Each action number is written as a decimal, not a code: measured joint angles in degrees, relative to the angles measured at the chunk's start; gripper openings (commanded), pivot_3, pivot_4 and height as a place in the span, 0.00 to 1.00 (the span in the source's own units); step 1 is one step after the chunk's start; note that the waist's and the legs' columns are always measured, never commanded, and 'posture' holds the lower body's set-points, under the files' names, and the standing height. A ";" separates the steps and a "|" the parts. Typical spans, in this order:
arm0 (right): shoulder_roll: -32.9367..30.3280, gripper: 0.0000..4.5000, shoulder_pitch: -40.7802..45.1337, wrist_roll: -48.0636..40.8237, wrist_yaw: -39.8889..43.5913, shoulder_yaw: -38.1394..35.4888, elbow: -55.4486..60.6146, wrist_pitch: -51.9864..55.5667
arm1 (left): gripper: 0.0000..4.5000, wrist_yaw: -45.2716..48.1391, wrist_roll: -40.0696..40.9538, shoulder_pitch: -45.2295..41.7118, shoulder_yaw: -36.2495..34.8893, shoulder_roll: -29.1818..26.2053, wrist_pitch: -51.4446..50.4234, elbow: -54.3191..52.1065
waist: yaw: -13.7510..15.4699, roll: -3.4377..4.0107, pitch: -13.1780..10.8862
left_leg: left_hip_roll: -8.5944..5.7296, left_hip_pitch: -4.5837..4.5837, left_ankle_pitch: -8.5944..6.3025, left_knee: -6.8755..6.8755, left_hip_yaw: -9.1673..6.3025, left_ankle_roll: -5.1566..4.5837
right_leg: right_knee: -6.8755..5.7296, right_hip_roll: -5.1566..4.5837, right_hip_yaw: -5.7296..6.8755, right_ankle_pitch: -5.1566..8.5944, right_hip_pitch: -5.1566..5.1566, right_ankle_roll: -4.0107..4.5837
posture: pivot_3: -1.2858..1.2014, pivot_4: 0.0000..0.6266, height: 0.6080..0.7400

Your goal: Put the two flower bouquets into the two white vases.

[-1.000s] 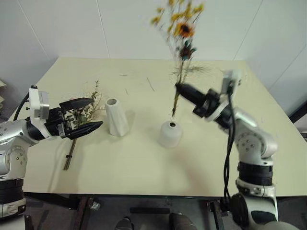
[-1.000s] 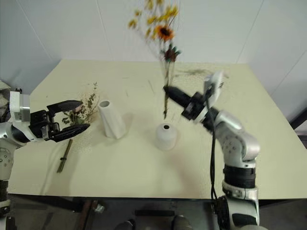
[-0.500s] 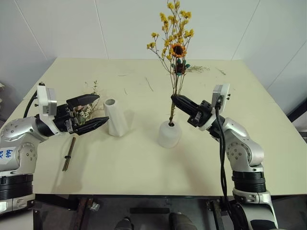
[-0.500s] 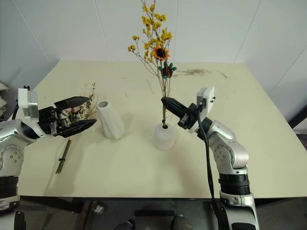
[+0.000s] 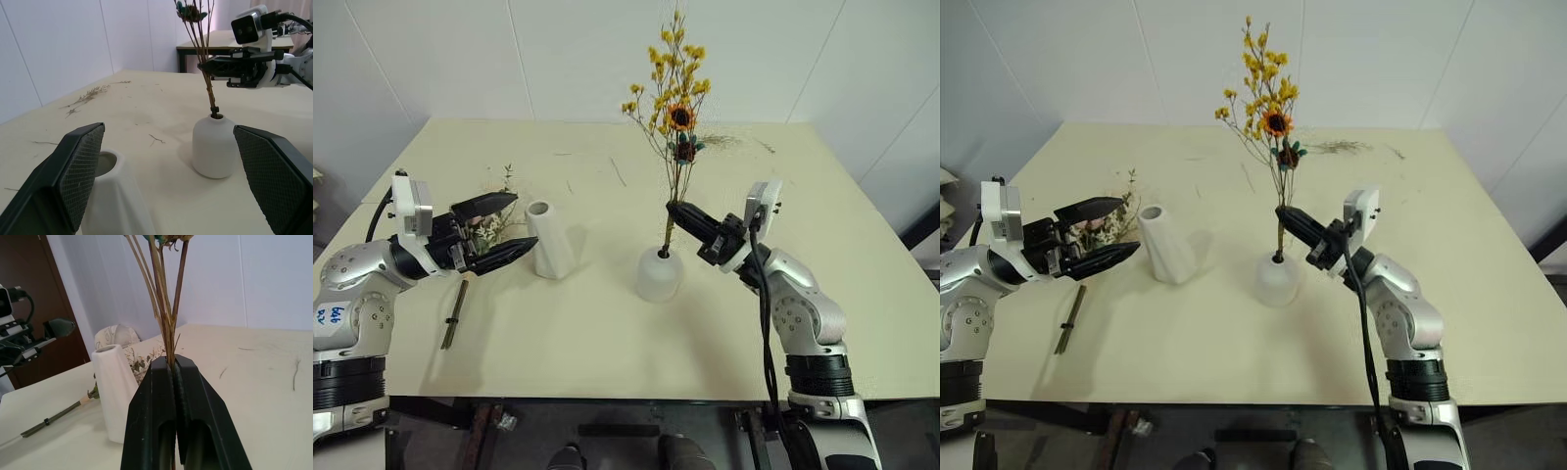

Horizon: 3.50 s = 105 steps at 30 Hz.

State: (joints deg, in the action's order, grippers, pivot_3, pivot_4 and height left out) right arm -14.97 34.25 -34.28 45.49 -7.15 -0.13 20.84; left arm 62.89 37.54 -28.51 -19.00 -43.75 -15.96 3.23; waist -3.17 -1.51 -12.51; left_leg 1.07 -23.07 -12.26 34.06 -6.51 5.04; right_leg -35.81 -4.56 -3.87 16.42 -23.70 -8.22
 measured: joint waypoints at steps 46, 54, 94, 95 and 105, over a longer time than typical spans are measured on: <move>-24.12 0.99 -5.51 1.24 12.96 -4.30 1.83 -2.16 | 1.00 -7.82 -9.03 9.23 -2.93 -10.89 -2.22 0.27 | -0.03 0.02 -0.02 | 0.03 0.09 -0.07 -0.11 0.05 -0.09 | 0.24 0.00 -0.03 0.08 0.07 0.10 | 0.52 0.24 1.00; -33.43 0.99 -1.27 -0.30 23.08 -4.50 1.05 -0.11 | 1.00 -23.07 -14.23 10.69 -1.29 -16.90 -30.48 0.00 | 0.00 0.09 -0.10 | 0.01 0.05 -0.07 -0.09 0.13 -0.10 | 0.27 -0.02 -0.08 0.09 0.05 0.03 | 0.52 0.24 1.00; -33.91 1.00 -3.01 -3.46 25.23 -2.29 9.48 5.44 | 0.03 -30.62 -24.77 -14.37 17.15 -6.35 -49.81 17.54 | 0.99 0.10 -0.04 | -0.05 0.07 -0.04 0.14 0.12 -0.02 | 0.11 -0.03 -0.10 0.02 0.11 -0.11 | 0.52 0.24 1.00; -33.61 1.00 -3.01 -3.42 24.98 -2.29 9.39 5.39 | 0.03 -31.46 -24.75 -13.54 15.30 -5.35 -45.45 18.16 | 1.03 0.10 -0.04 | -0.04 0.07 -0.04 0.15 0.11 -0.02 | 0.10 -0.03 -0.09 0.01 0.10 -0.10 | 0.52 0.24 1.00; -31.55 1.00 -2.97 -2.76 22.36 -2.15 9.07 5.22 | 0.03 -27.68 -10.47 -12.31 -9.44 8.45 -6.40 11.97 | 1.68 -0.02 -0.03 | -0.04 -0.10 -0.01 0.20 0.12 0.10 | 0.28 -0.08 -0.08 -0.14 0.08 -0.16 | 0.52 0.24 1.00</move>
State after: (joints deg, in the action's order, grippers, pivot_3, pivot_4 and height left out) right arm -46.52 31.28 -37.05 67.85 -9.30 8.94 26.06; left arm 35.21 27.06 -40.82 -28.44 -35.30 -22.36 15.20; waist -1.49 -1.54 -12.53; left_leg 1.02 -23.17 -12.27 34.26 -6.39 5.14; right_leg -35.53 -4.64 -3.95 16.28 -23.62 -8.38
